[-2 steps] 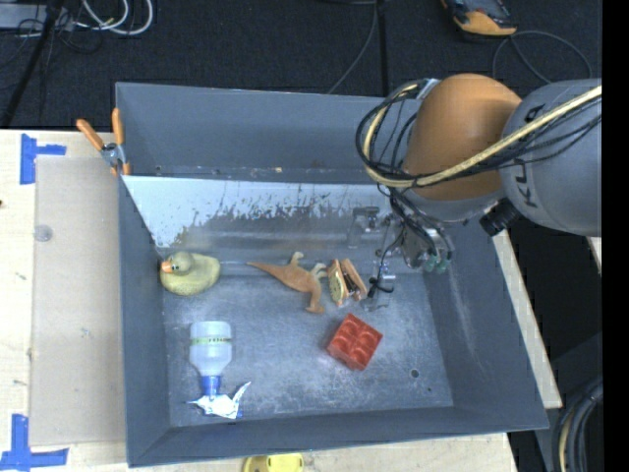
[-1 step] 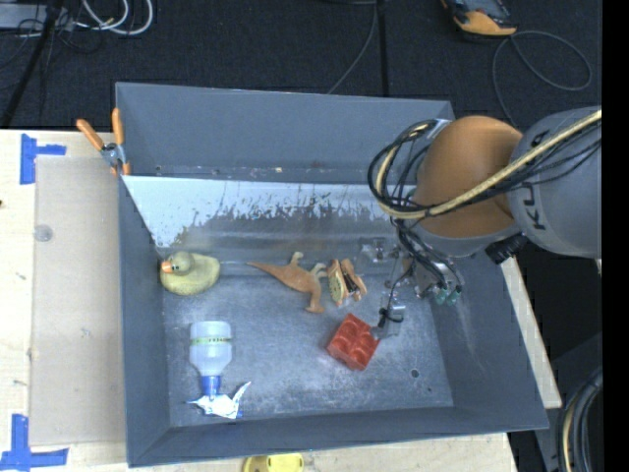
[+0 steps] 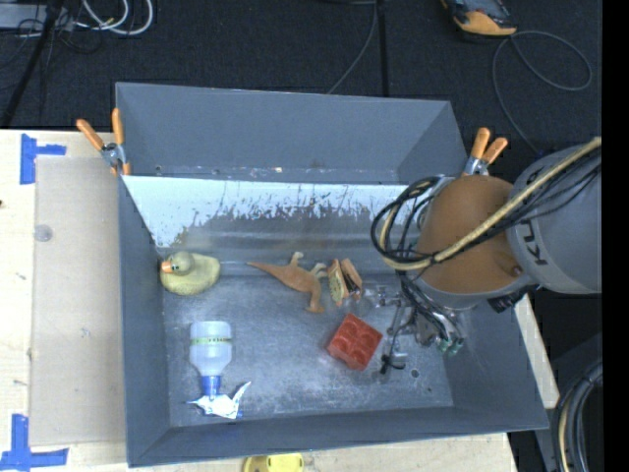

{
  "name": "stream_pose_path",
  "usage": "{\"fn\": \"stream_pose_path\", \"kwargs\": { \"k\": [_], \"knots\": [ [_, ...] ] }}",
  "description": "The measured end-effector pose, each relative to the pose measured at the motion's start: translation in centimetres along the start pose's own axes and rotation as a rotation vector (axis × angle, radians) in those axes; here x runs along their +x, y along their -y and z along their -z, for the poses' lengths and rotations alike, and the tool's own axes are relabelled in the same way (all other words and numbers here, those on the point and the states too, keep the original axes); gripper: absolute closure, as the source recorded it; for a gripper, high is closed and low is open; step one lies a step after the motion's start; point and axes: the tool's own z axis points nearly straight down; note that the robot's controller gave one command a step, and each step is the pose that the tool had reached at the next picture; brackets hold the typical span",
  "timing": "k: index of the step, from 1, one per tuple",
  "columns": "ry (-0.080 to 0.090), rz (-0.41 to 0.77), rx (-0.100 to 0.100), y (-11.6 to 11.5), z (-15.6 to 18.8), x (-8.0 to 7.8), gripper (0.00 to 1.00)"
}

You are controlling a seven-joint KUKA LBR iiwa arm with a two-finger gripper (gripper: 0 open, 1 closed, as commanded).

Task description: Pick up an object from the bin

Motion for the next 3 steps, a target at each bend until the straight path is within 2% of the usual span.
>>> {"fn": "stream_pose_path", "kwargs": {
  "k": [1,2,3],
  "knots": [
    [0.002,0.073,-0.003,-4.6,-3.6,2.1,1.0],
    [0.002,0.074,-0.003,-4.6,-3.6,2.1,1.0],
    [0.003,0.1,-0.003,-4.5,10.6,1.5,1.0]
  ]
}}
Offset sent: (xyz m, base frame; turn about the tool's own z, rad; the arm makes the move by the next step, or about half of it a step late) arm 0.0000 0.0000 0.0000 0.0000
